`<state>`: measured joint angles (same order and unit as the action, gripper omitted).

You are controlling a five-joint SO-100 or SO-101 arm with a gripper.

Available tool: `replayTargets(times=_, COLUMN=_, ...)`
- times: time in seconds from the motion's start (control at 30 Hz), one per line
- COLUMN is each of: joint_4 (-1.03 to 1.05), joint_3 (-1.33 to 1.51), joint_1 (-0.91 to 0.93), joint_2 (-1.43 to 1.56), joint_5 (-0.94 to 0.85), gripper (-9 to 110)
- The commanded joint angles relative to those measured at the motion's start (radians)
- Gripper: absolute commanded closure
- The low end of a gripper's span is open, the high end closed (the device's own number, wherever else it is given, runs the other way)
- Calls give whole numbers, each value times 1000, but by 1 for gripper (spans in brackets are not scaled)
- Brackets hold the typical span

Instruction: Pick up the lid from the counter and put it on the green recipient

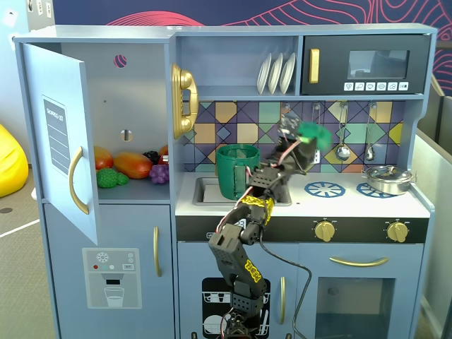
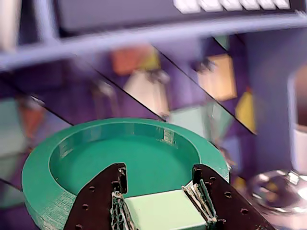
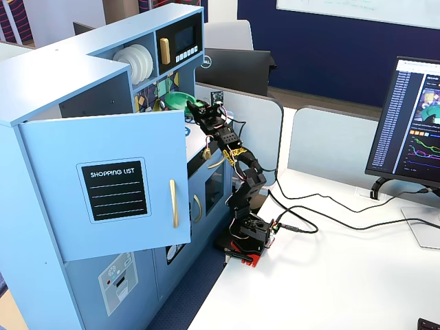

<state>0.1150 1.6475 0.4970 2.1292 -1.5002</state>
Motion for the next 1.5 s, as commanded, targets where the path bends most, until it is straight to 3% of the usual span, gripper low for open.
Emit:
replayTargets(times=0.0, joint_4=77, joint_3=-138, joint_1=-86, joint_2=91, joint_5=-26, gripper=101)
replayTargets(times=0.6, joint_4=209, joint_3=-206, joint_1=-411, joint_2=44, joint_5=-218, gripper=102)
replayTargets(times=1.47, joint_4=218, joint_3=-285, joint_1=-422, joint_2=-155, joint_5=-193, gripper=102)
